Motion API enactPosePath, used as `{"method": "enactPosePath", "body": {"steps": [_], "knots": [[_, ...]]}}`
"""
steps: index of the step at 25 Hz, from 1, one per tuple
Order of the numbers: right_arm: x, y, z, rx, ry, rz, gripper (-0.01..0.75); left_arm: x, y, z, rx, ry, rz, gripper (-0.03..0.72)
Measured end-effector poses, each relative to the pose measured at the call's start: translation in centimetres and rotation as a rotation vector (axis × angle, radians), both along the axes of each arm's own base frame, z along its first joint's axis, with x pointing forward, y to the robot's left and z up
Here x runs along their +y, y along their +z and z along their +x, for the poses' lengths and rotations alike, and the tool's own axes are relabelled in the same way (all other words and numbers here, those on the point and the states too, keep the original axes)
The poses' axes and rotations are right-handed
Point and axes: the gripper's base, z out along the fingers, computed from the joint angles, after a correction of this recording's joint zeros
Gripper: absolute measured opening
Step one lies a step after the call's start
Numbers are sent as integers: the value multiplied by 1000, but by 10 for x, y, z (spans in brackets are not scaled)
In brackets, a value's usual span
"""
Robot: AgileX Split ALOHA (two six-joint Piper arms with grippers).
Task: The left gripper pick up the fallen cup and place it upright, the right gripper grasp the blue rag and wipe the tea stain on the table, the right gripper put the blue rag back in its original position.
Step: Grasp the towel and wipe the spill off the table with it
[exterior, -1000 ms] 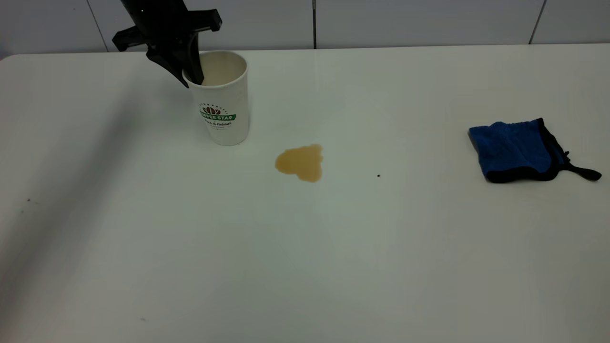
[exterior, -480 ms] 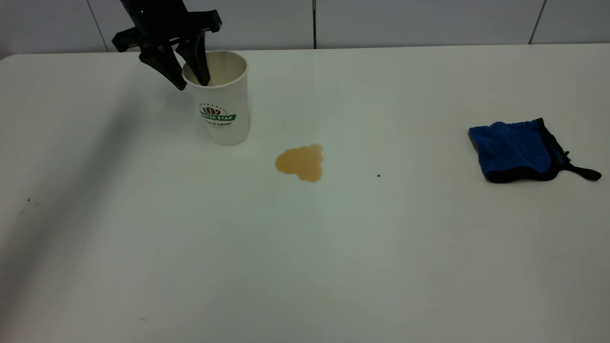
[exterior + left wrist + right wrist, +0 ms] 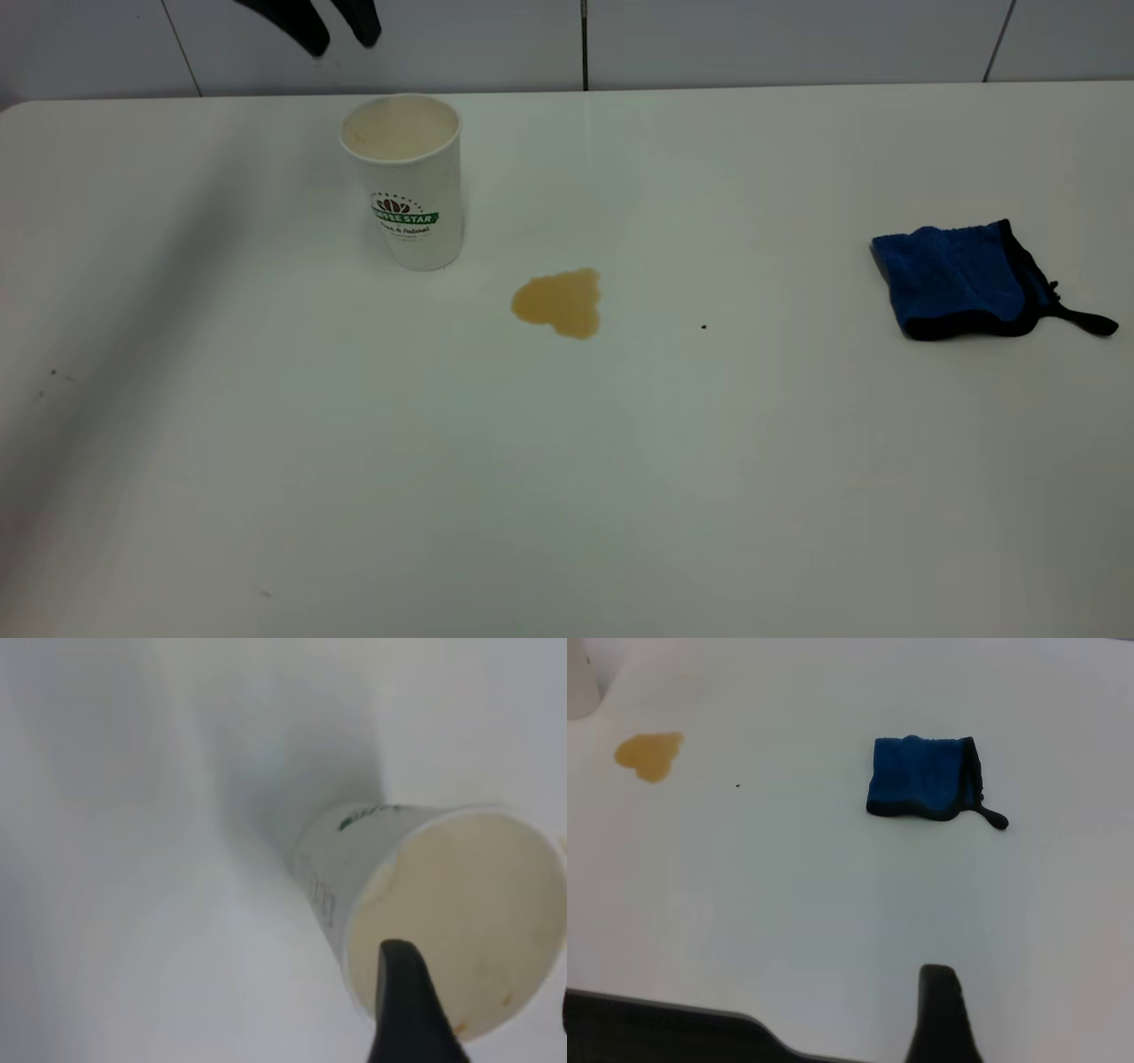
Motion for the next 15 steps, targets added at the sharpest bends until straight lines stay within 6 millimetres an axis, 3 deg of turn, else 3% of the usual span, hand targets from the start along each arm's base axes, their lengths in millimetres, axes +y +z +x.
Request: {"method": "enactPosePath", "body": {"steps": [9,13,15], "knots": [[0,0,0,0,0,0,572,17,115,-21,-264,26,108,452],[0,0,0,0,0,0,572,24,158,-38,-348,48,142,452],[0,0,0,0,0,0,572,27,178,-56,-361,49,147,452]]}}
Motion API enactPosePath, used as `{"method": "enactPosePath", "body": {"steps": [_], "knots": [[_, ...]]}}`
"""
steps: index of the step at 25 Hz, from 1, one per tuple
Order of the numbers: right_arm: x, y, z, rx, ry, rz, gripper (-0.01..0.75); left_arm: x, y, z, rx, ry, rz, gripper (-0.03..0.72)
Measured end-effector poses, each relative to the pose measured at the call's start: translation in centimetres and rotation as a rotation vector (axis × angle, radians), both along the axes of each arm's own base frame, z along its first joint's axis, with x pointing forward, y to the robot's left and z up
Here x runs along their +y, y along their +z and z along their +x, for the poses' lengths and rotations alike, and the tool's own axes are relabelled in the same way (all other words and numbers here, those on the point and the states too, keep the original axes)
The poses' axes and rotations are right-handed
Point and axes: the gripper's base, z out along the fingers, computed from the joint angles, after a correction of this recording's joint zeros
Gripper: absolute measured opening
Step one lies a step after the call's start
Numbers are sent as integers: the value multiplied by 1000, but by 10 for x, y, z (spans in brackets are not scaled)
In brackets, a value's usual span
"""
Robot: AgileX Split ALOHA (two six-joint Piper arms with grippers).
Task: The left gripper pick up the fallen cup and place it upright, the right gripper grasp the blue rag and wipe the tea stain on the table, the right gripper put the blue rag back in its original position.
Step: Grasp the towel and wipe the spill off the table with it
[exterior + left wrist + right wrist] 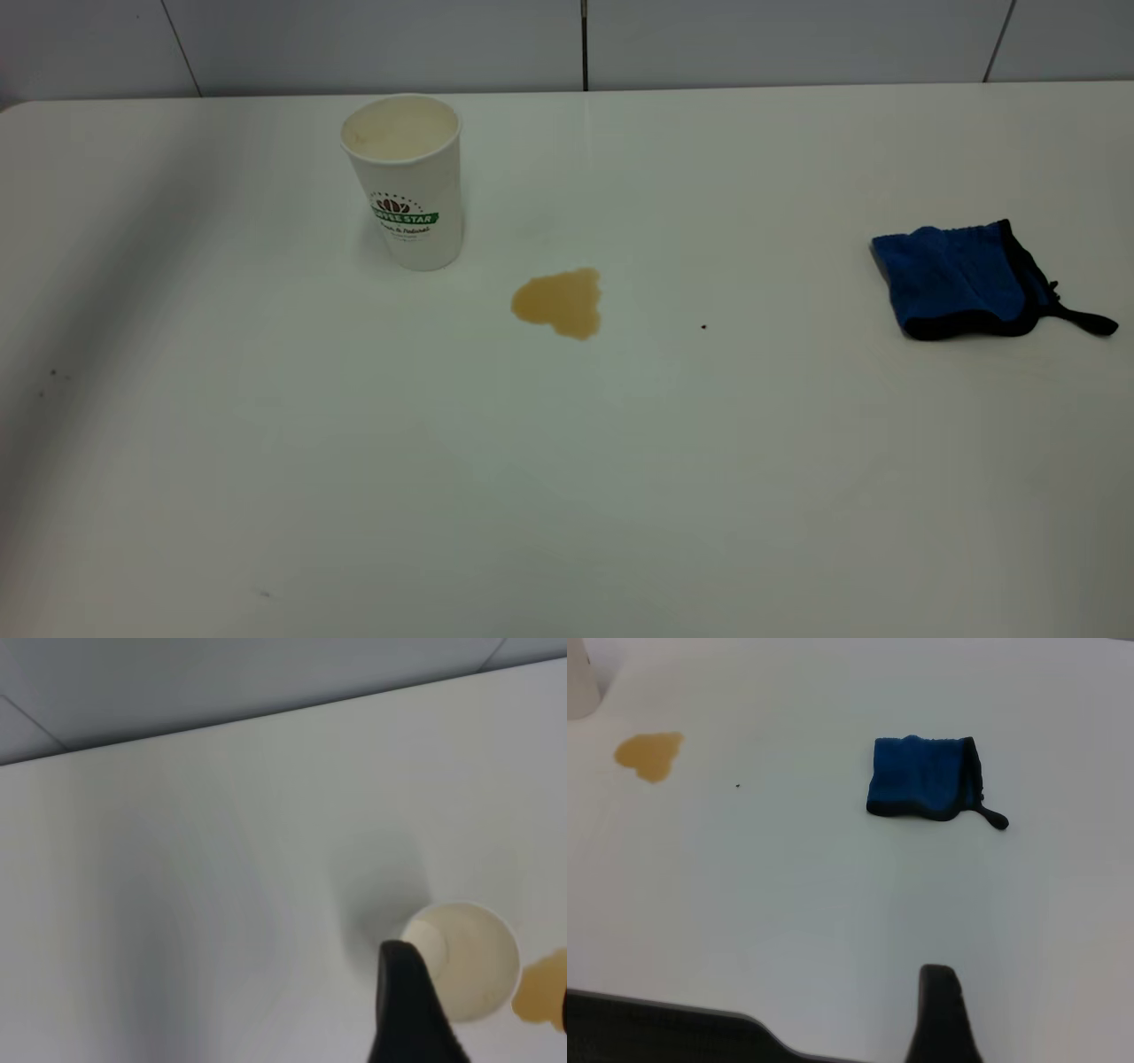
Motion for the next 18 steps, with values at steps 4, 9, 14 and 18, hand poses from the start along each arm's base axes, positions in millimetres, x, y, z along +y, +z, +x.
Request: {"method": "enactPosePath", "body": {"steps": [4,9,14,18], "knots": [[0,0,0,0,0,0,572,12,17,-52,60,12,56,452],[0,0,0,0,0,0,572,33,26,-137,115,30,141,452],[0,0,0,0,0,0,572,47,12,-219,168,82,137,452],[0,0,0,0,0,0,572,55,-16,-267,237,150,118,452]]}}
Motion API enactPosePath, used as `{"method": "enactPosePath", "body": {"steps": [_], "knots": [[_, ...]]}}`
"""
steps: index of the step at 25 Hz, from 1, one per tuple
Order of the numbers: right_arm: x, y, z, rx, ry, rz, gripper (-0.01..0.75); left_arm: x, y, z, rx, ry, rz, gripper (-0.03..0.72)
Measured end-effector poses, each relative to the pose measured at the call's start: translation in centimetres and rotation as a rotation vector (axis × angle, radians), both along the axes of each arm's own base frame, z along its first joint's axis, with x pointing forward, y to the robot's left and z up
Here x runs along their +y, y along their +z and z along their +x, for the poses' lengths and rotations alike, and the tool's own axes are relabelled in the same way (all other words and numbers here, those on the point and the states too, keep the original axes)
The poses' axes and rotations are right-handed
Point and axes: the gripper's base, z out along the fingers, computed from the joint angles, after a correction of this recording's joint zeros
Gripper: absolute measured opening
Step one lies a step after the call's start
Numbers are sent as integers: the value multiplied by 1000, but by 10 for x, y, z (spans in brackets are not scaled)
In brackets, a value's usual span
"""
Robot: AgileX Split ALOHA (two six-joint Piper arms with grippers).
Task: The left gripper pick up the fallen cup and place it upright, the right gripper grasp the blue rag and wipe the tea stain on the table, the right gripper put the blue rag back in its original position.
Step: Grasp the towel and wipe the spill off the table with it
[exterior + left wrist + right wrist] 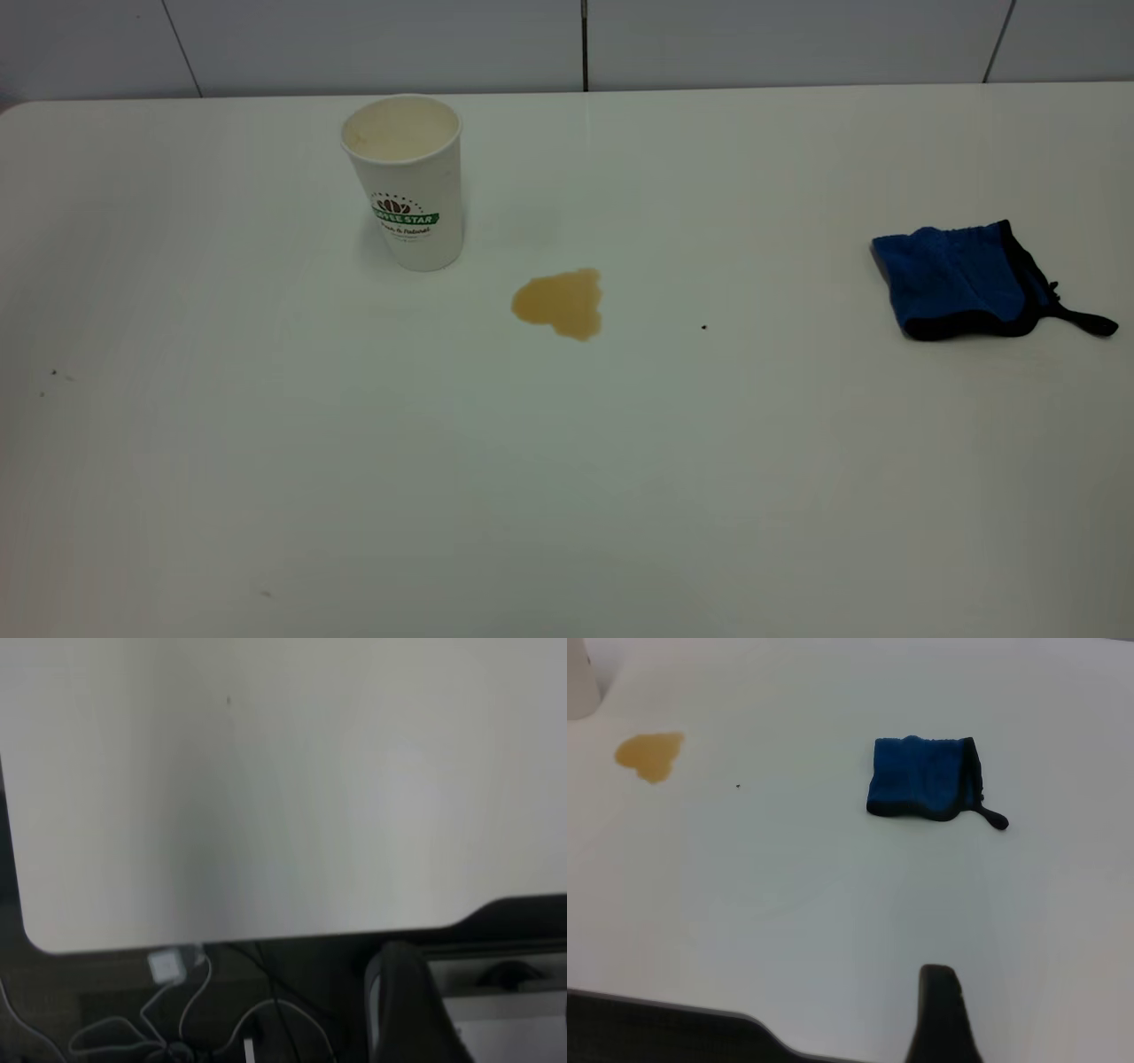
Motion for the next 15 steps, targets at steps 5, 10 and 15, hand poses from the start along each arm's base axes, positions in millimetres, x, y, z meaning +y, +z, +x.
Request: {"method": "enactPosePath", "body": {"steps": [5,10,15], "knots": [[0,0,0,0,0,0,572,16,-26,-62,-6,74,-35,452],[0,0,0,0,0,0,572,31,-41,-128,-171,183,-32,452],[0,0,0,0,0,0,572,31,-60,-164,-297,194,-16,452]]}}
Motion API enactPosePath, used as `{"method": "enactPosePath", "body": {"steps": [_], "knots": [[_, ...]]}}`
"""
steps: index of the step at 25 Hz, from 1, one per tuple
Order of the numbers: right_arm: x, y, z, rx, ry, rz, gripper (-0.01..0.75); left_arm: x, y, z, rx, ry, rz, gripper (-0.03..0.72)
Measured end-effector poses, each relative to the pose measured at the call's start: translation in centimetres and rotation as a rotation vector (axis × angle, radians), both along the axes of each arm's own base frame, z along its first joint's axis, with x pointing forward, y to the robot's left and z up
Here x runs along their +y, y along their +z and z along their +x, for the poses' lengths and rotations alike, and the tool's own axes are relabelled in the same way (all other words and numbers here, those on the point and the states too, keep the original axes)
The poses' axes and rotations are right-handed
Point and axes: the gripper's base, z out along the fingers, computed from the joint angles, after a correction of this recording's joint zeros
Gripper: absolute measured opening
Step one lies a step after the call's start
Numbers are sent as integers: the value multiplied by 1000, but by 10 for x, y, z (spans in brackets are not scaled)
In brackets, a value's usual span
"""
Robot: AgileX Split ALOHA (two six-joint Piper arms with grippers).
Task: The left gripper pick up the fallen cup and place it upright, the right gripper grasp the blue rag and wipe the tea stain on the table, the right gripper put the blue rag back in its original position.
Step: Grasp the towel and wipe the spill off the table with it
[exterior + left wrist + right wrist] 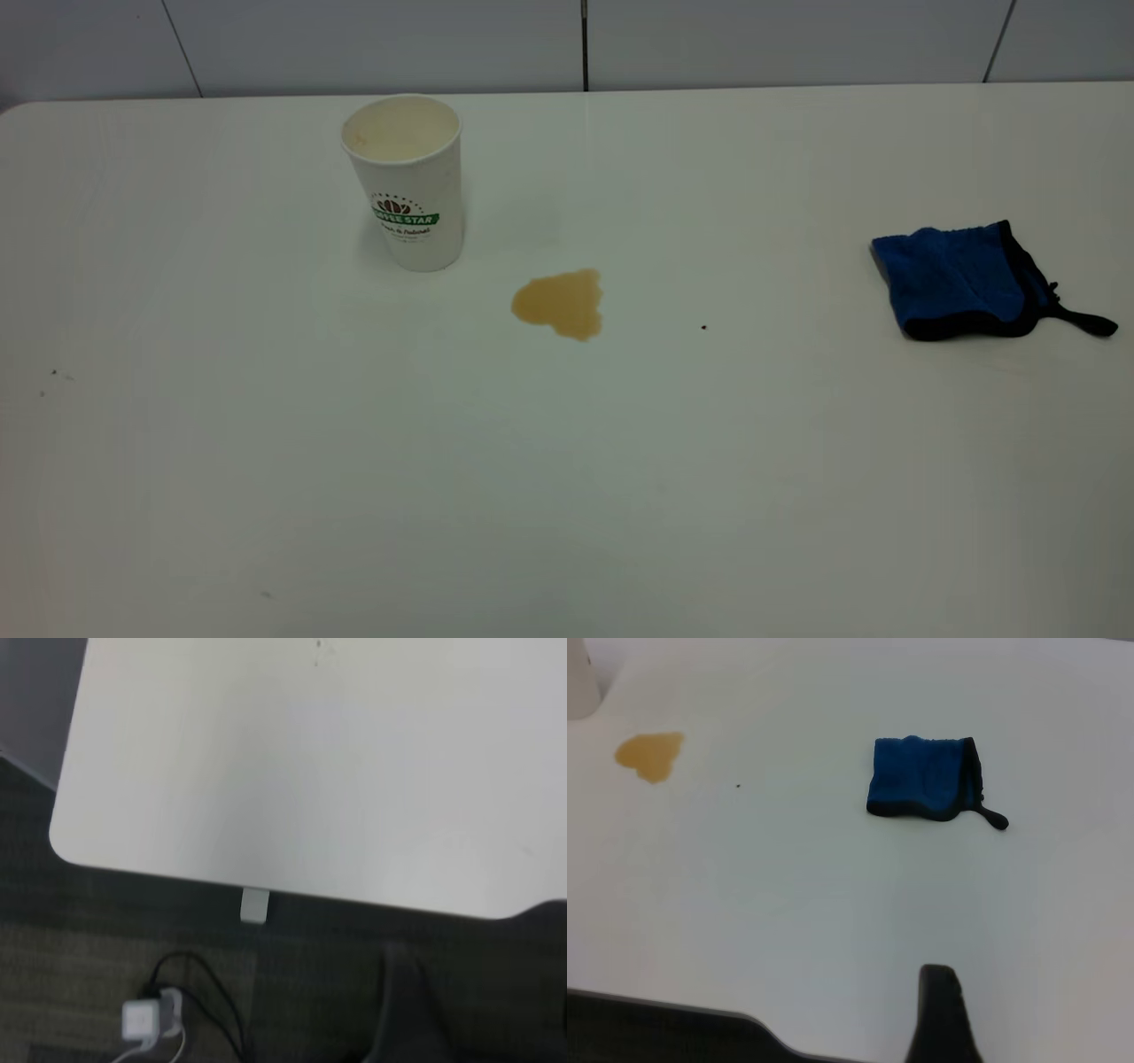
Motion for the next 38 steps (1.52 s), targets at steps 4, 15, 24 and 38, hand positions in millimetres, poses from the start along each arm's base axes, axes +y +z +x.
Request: {"method": "enactPosePath", "body": {"steps": [4,15,24,38], "knots": [[0,0,0,0,0,0,572,-1,-15,-19,-78,0,5,452],[0,0,0,0,0,0,572,-3,-27,-40,-235,-2,6,452],[0,0,0,0,0,0,572,-6,-28,-45,-273,-51,-15,452],[0,0,0,0,0,0,572,-6,-28,-45,-273,-55,-13,452]]}}
